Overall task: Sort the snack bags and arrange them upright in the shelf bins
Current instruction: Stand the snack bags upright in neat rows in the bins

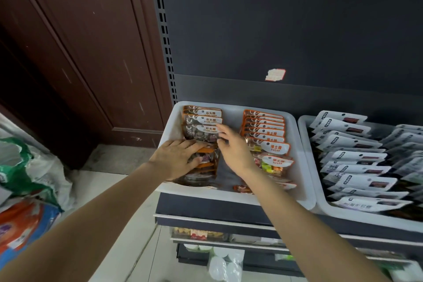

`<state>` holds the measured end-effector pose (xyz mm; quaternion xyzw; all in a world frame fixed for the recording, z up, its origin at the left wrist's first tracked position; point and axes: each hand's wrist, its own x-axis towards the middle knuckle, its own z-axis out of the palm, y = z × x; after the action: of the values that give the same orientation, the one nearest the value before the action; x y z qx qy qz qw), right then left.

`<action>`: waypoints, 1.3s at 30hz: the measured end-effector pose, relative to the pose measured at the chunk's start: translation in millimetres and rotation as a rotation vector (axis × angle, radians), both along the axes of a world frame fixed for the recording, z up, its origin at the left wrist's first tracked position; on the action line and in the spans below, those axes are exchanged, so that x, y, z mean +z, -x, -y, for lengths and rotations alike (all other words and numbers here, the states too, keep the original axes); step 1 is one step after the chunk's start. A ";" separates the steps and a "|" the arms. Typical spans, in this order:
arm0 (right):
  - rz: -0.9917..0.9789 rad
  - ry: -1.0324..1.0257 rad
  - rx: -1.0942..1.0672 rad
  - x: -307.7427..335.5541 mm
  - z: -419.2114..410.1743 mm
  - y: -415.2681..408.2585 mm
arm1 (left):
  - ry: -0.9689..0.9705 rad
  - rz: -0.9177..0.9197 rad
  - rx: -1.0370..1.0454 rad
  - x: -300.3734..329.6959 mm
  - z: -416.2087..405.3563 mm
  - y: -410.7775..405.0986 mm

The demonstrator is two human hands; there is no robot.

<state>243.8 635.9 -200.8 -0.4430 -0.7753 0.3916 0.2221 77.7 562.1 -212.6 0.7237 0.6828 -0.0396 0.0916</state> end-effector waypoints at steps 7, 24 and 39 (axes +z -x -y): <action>0.103 0.384 -0.193 -37.1 -0.6 9.1 | -0.010 -0.017 -0.067 -5.0 -1.4 12.6; 0.160 0.381 -0.298 -77.8 -45.0 24.7 | -0.115 0.015 -0.080 -11.6 -0.2 14.6; 0.145 0.025 -0.301 -43.0 -25.2 11.3 | 0.003 -0.144 0.127 27.2 -6.6 7.2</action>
<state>232.4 661.1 -243.8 -0.5839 -0.7093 0.3304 0.2162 70.5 568.7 -185.4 0.6741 0.7321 -0.0867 0.0458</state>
